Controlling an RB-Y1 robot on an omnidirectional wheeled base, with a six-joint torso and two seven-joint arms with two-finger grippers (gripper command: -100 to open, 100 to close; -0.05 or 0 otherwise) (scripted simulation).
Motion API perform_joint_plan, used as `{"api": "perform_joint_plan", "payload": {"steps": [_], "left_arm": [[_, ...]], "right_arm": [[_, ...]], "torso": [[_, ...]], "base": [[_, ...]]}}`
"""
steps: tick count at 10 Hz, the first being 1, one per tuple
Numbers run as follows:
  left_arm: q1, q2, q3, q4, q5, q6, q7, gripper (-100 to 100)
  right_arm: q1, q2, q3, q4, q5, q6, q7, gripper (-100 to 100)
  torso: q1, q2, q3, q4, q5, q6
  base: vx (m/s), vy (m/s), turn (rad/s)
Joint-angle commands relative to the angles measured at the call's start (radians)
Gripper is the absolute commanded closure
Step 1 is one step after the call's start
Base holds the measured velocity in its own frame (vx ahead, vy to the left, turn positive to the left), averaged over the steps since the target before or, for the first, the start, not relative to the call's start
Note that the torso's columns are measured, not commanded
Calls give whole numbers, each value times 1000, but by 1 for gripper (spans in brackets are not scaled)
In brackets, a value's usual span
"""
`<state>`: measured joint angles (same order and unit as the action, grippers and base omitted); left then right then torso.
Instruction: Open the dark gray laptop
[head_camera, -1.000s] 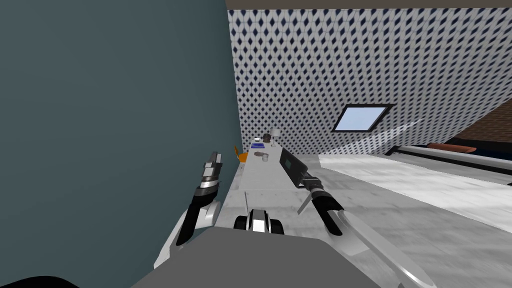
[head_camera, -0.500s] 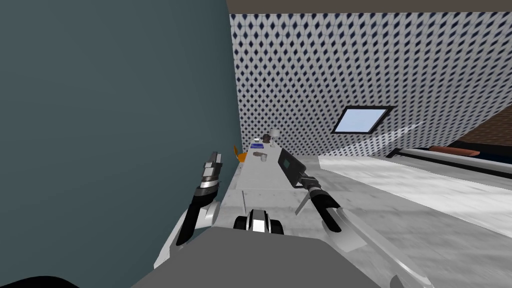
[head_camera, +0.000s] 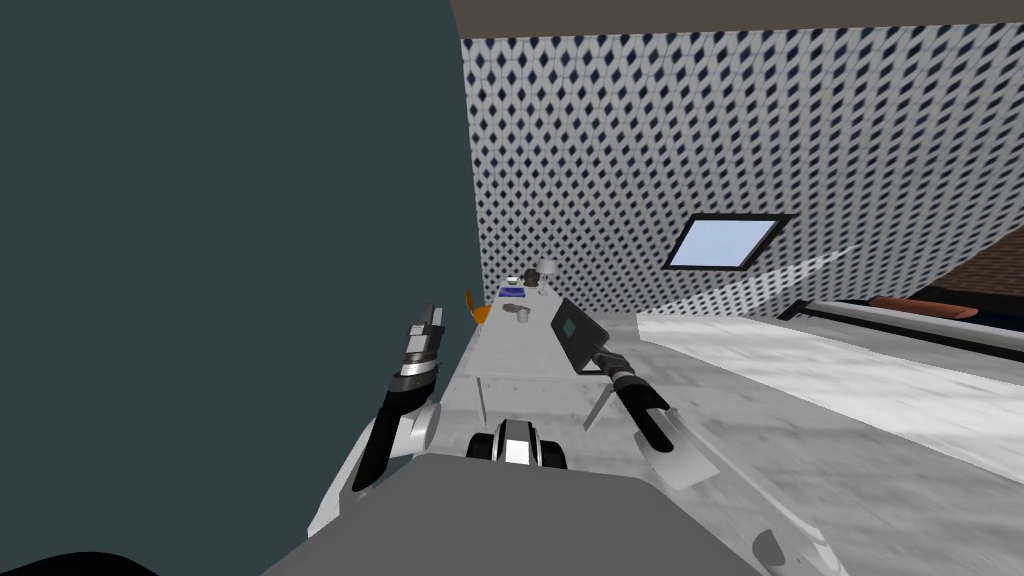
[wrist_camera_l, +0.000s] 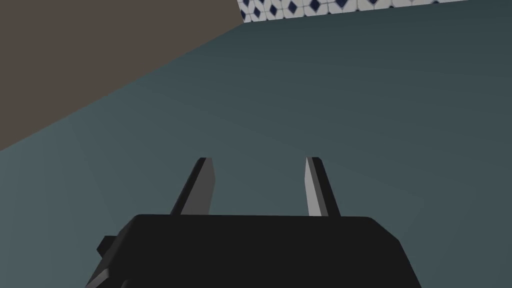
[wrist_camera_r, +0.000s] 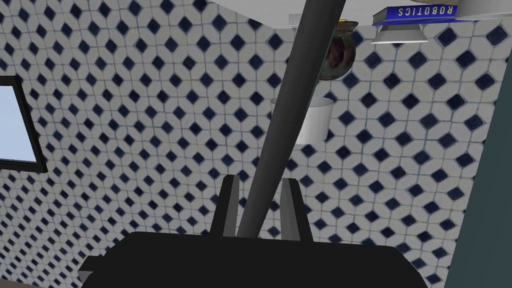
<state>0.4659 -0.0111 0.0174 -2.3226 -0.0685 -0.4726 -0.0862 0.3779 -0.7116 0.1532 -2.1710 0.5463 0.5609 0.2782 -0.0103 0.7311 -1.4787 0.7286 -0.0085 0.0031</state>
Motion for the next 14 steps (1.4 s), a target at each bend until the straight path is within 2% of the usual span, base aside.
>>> {"api": "perform_joint_plan", "payload": {"steps": [1, 2, 4, 5, 6, 10, 11, 14], "left_arm": [[0, 0, 0, 0, 0, 0, 0, 0], [0, 0, 0, 0, 0, 0, 0, 0], [0, 0, 0, 0, 0, 0, 0, 0], [0, 0, 0, 0, 0, 0, 0, 0], [0, 0, 0, 0, 0, 0, 0, 0], [0, 0, 0, 0, 0, 0, 0, 0], [0, 0, 0, 0, 0, 0, 0, 0], [0, 0, 0, 0, 0, 0, 0, 0]], "right_arm": [[-10, 24, 8, 46, -65, -13, -39, 100], [-11, 20, -1, 19, -42, -12, -28, 100], [-36, 59, -1, 79, -77, -50, -56, 100], [-47, 78, -1, 107, -94, -68, -68, 100], [-47, 78, -1, 110, -94, -68, -68, 100], [-94, 153, 3, 226, -161, -140, -116, 100], [-94, 153, 3, 231, -161, -140, -116, 100], [-129, 209, 5, 323, -212, -195, -153, 100]], "torso": [[1, 0, 0, -1, 0, -1], [2, -1, 0, -1, 0, -1], [11, 1, 0, 4, 6, -5], [10, 1, 0, 3, 5, -7], [10, 2, 1, 2, 4, -6], [9, -2, -1, 0, 2, -8], [10, -2, -2, -1, 2, -9], [13, -5, -3, -1, 2, -12]], "base": [[-14, -108, 20], [-9, -49, 2], [-24, -66, 14], [-43, -108, 44], [-23, -73, 33], [-32, -72, 20], [-26, -63, 13], [-35, -72, 37]]}}
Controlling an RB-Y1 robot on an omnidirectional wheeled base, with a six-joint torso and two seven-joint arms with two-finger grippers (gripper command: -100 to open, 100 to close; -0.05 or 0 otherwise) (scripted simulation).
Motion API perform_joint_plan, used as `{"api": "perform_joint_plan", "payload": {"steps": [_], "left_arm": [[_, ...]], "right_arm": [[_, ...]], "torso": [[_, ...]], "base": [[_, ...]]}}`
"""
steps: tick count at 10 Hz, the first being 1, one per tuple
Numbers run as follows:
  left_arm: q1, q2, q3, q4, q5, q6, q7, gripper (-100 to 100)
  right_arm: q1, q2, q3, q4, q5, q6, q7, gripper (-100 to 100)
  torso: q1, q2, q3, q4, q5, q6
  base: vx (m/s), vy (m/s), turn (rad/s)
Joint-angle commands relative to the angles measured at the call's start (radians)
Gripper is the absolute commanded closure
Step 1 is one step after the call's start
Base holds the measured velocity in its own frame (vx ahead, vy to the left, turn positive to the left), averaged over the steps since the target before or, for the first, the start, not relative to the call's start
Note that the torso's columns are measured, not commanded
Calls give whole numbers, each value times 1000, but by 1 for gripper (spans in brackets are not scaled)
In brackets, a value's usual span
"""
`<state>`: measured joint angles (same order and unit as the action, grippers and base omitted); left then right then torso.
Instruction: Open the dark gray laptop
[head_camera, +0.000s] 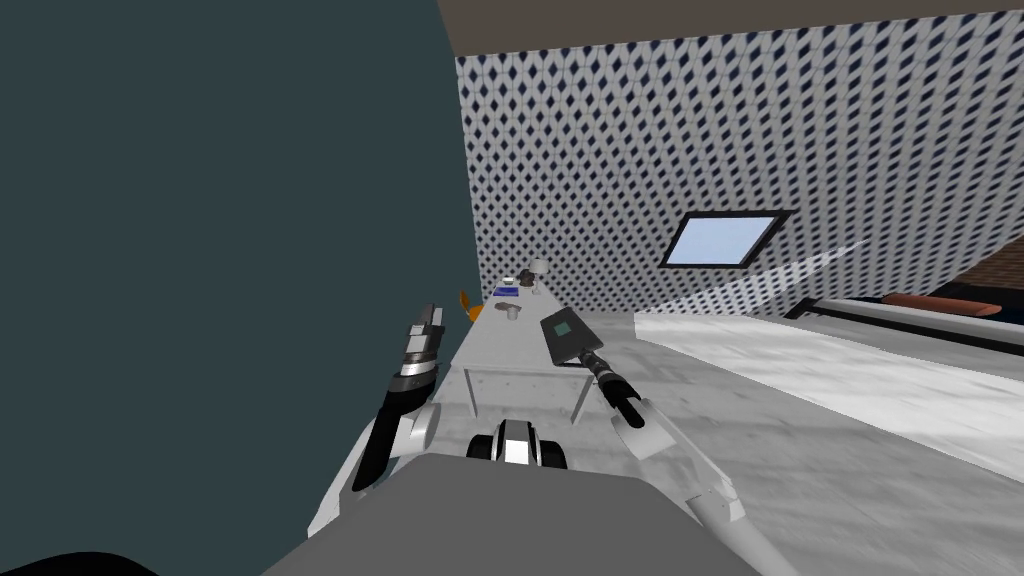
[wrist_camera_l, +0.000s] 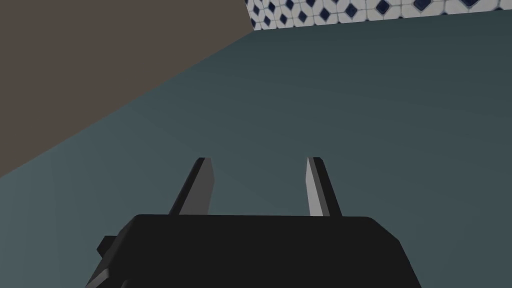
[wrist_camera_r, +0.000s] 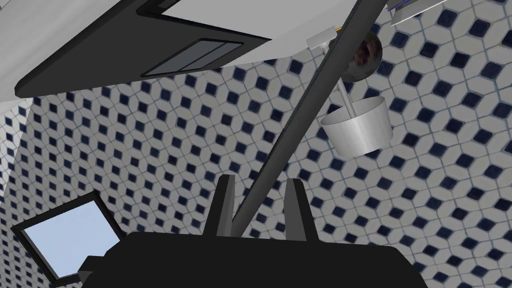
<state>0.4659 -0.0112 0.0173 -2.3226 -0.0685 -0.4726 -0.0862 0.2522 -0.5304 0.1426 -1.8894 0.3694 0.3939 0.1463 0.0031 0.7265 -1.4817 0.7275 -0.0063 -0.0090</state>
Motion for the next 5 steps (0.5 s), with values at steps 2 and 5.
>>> {"api": "perform_joint_plan", "payload": {"steps": [2, 5], "left_arm": [[0, 0, 0, 0, 0, 0, 0, 0], [0, 0, 0, 0, 0, 0, 0, 0]], "right_arm": [[-14, 34, -2, 60, -39, -49, -25, 100], [22, -7, 5, -58, -46, 33, -27, -100]], "torso": [[1, 4, 1, 5, 5, 5], [-1, 9, 4, 10, 7, 8]], "base": [[-25, -41, -2], [20, -15, -10]]}}
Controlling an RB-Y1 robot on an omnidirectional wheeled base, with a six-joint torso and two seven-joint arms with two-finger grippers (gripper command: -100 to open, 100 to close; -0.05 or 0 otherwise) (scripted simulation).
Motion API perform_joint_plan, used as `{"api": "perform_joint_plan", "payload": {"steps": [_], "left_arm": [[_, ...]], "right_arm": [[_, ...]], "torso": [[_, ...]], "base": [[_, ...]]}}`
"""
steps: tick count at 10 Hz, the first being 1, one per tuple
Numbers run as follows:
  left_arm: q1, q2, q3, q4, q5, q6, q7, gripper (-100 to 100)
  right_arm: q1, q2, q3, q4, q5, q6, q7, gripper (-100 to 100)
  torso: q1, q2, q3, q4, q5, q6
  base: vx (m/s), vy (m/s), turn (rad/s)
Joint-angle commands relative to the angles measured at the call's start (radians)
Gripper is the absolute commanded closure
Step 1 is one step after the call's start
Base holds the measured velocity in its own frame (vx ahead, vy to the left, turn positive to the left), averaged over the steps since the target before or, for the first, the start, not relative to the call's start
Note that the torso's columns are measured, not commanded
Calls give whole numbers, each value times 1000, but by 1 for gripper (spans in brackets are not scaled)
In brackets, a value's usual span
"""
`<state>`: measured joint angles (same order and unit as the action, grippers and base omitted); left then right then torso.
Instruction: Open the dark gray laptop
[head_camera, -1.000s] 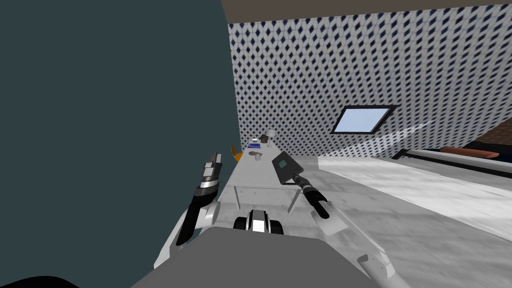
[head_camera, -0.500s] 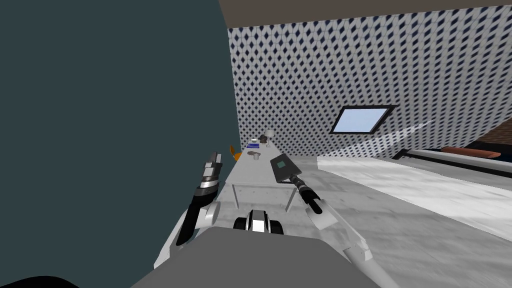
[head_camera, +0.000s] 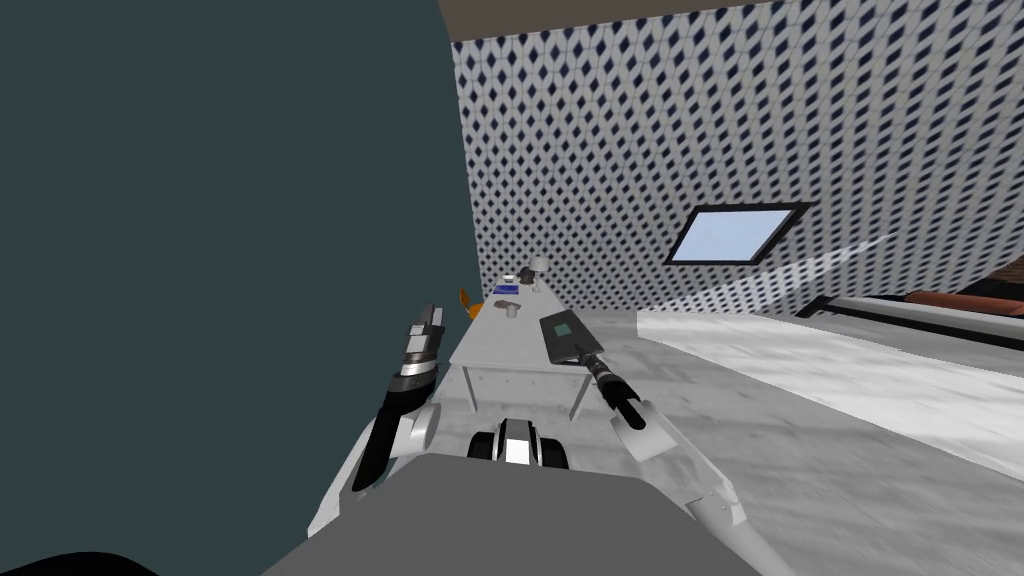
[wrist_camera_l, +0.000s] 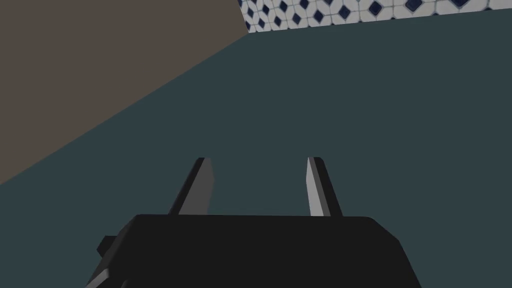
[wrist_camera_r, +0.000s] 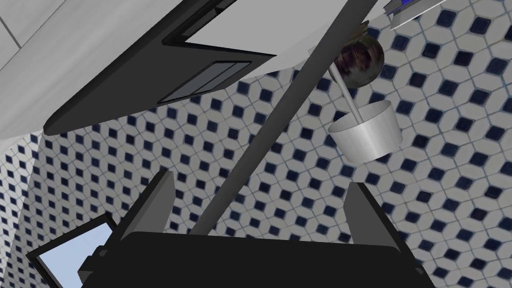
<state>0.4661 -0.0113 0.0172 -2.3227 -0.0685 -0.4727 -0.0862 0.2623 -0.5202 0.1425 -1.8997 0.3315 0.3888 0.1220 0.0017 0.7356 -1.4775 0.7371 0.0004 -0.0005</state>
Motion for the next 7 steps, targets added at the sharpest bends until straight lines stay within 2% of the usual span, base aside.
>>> {"api": "perform_joint_plan", "payload": {"steps": [1, 4, 5, 7], "left_arm": [[0, 0, 0, 0, 0, 0, 0, 0], [0, 0, 0, 0, 0, 0, 0, 0], [0, 0, 0, 0, 0, 0, 0, 0], [0, 0, 0, 0, 0, 0, 0, 0]], "right_arm": [[21, -28, 7, -77, -13, 59, -5, -100], [48, -60, 15, -163, -27, 121, -12, -100], [48, -60, 15, -168, -27, 121, -12, -100], [67, -81, 20, -228, -36, 162, -16, -100]], "torso": [[-1, 1, 1, 1, 0, 0], [-1, 5, 3, 2, 0, 1], [-1, 4, 3, 2, 0, 1], [0, 4, 2, 2, 1, 1]], "base": [[42, -10, -14], [34, -21, -9], [18, -11, -4], [20, -10, -8]]}}
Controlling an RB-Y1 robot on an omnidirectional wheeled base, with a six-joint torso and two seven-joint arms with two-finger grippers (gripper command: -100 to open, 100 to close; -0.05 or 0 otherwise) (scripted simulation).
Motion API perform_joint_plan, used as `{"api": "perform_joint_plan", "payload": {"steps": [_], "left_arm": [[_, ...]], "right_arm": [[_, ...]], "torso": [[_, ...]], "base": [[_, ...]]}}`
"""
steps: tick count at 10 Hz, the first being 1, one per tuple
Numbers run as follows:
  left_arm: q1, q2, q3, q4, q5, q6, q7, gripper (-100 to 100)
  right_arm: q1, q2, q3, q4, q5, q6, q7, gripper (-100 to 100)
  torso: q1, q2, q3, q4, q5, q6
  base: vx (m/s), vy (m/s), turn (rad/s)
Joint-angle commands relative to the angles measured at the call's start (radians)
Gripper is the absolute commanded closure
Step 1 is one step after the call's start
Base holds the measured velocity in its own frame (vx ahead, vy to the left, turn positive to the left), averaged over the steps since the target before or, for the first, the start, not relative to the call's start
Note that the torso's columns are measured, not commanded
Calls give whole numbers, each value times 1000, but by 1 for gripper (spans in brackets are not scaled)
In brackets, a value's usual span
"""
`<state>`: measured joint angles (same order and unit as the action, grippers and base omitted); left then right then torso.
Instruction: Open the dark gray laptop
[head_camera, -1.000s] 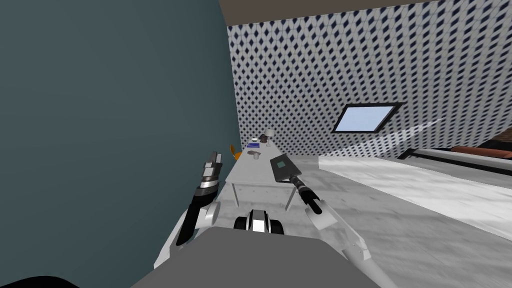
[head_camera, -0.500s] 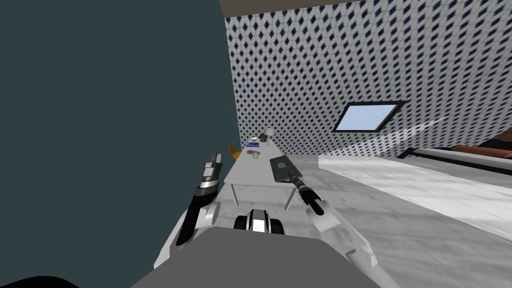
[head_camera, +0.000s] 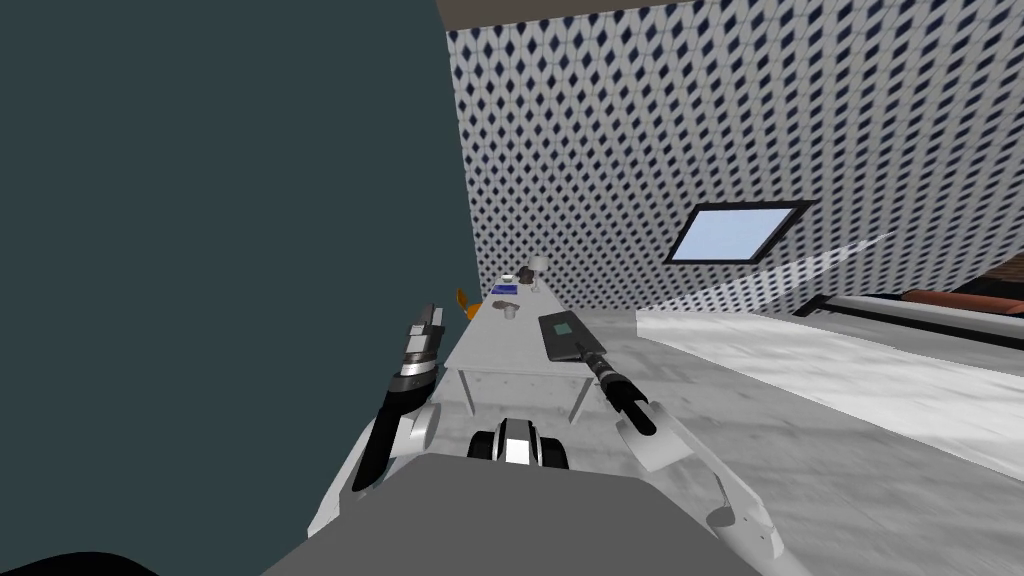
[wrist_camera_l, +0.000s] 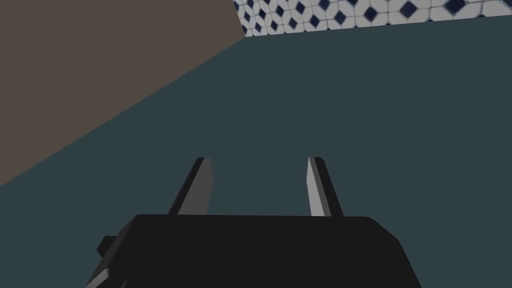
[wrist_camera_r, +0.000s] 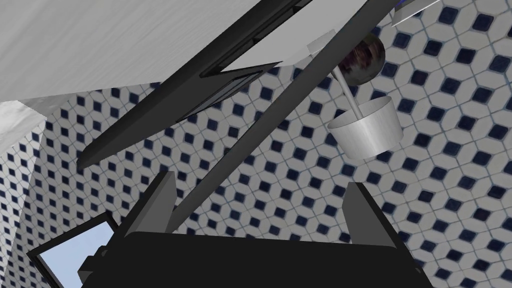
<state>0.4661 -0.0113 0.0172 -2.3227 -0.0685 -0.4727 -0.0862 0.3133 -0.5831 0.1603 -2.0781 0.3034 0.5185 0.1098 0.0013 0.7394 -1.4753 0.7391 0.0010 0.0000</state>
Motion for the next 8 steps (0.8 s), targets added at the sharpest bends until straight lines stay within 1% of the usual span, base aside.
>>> {"api": "perform_joint_plan", "payload": {"steps": [1, 2, 3, 8], "left_arm": [[0, 0, 0, 0, 0, 0, 0, 0], [0, 0, 0, 0, 0, 0, 0, 0], [0, 0, 0, 0, 0, 0, 0, 0], [0, 0, 0, 0, 0, 0, 0, 0]], "right_arm": [[25, -28, 5, -76, -12, 53, -6, -100], [16, -21, 4, -54, -10, 38, -4, -100], [17, -22, 5, -57, -10, 42, -5, 0], [18, -21, 6, -55, -11, 43, -5, 0]], "torso": [[0, 0, 0, 0, 0, 0], [-1, -1, -1, 0, 0, 0], [-1, -1, 0, -1, -1, 0], [-1, -1, 0, -1, -1, 0]], "base": [[29, -14, -14], [14, -7, -3], [0, 0, 0], [0, 0, 0]]}}
